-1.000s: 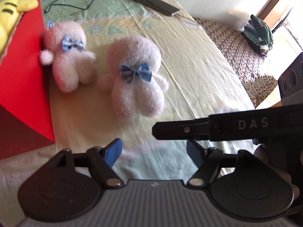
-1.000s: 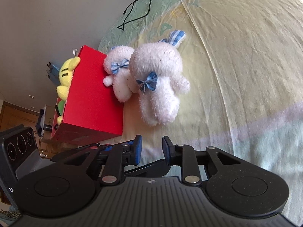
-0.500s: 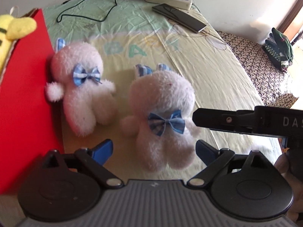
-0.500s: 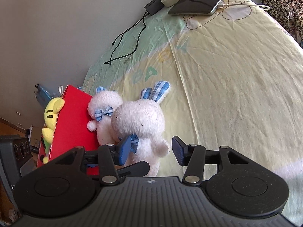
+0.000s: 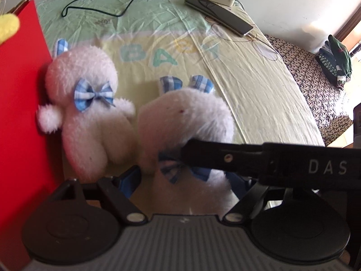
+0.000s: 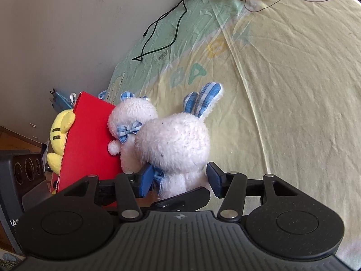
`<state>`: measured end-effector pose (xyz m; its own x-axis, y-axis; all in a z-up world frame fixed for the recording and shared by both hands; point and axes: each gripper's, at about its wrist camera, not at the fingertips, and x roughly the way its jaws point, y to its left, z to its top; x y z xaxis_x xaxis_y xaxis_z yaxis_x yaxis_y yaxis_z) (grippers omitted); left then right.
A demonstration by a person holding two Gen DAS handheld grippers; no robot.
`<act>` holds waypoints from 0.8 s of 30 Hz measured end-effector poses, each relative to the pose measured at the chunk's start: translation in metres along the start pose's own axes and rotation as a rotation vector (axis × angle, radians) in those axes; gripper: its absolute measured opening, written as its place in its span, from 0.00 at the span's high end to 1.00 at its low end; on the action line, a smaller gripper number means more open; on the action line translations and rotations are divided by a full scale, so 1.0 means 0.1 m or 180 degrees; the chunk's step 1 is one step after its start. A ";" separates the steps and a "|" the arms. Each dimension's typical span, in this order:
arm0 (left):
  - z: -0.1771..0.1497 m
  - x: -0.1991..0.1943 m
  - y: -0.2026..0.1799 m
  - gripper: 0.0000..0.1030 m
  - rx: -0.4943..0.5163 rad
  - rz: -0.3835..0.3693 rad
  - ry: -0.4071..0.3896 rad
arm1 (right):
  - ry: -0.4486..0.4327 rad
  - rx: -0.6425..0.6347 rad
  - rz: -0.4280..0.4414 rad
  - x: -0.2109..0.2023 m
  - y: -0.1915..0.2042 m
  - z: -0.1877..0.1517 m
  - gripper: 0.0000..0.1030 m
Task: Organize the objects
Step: 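Close the right gripper on the white bunny with blue plaid ears, then lift the white bunny with the right gripper and carry it toward the red box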
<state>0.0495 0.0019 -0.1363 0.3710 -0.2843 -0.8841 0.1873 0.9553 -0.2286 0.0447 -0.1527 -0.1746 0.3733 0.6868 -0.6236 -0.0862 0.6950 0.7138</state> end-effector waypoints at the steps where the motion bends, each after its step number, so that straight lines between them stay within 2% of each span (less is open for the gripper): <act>1: 0.01 0.00 0.00 0.21 0.0005 0.0002 0.0000 | 0.0028 0.0006 0.0028 0.03 0.00 0.00 0.45; 6: 0.01 0.01 -0.02 0.23 0.0085 0.0064 0.0008 | 0.0043 0.0001 0.0059 0.06 0.00 0.00 0.46; 10: -0.01 -0.01 -0.04 0.26 0.0099 0.0008 0.0038 | 0.0035 -0.0042 0.0094 -0.01 0.01 -0.01 0.56; 24: -0.26 -0.23 -0.29 0.29 0.0318 -0.0122 0.0013 | -0.0072 -0.0244 -0.0070 -0.33 0.16 -0.31 0.58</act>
<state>0.0119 -0.0169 -0.1200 0.3581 -0.3201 -0.8771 0.2912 0.9308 -0.2208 0.0024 -0.1582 -0.1525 0.3967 0.6668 -0.6309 -0.1479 0.7247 0.6730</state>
